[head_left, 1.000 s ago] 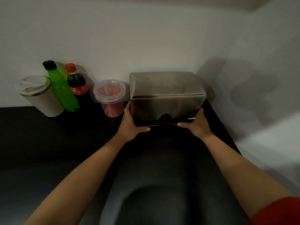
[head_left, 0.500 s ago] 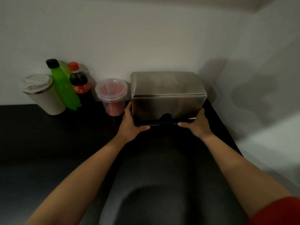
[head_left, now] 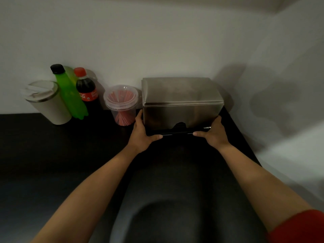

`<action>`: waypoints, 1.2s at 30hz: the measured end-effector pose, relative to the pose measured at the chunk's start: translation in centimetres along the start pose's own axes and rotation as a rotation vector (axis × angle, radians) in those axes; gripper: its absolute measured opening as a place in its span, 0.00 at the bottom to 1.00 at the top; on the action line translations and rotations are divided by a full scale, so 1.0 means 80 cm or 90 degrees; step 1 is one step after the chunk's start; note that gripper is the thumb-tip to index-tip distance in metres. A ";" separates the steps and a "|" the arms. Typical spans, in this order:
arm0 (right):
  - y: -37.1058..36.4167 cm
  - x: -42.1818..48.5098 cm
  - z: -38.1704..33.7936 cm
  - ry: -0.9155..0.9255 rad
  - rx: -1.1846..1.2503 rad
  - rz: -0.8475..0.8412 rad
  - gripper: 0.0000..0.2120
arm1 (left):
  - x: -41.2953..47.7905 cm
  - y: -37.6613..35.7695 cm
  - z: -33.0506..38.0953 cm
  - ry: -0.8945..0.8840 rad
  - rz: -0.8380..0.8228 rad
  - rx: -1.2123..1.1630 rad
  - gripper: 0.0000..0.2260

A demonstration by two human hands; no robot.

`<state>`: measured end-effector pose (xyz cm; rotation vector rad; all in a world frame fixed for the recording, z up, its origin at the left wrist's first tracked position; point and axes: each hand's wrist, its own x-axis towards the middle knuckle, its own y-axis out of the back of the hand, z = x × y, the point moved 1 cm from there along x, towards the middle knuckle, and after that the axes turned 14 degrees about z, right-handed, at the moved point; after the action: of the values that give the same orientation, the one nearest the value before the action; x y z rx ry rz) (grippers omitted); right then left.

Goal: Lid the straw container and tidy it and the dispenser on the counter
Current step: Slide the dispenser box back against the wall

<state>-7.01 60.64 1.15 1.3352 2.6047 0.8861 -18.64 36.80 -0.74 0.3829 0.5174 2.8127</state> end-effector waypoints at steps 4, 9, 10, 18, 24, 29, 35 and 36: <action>0.001 -0.001 -0.001 -0.007 -0.003 0.000 0.47 | 0.000 0.000 0.000 -0.003 0.000 0.003 0.52; 0.002 -0.009 -0.004 -0.014 -0.011 0.021 0.45 | -0.001 0.000 0.002 0.002 -0.006 0.008 0.50; 0.003 -0.011 -0.004 -0.013 -0.018 0.027 0.44 | -0.001 0.001 0.003 0.008 -0.008 0.011 0.50; 0.006 -0.042 -0.012 -0.061 -0.053 0.017 0.45 | -0.020 0.012 0.011 0.052 -0.009 0.036 0.41; 0.011 -0.081 -0.028 -0.065 -0.117 0.010 0.43 | -0.037 0.024 0.021 0.092 0.057 0.063 0.36; 0.012 -0.110 -0.048 -0.010 -0.130 -0.001 0.38 | -0.059 0.043 0.025 0.111 0.124 0.080 0.34; 0.004 -0.118 -0.065 -0.002 -0.093 -0.014 0.36 | -0.075 0.051 0.043 0.096 0.126 0.102 0.31; -0.009 -0.147 -0.081 0.007 -0.081 -0.057 0.35 | -0.096 0.080 0.035 0.112 0.151 0.107 0.31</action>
<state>-2.37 48.40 3.99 1.1767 2.5454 1.0289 -11.89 29.60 2.60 0.2440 0.7986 3.0586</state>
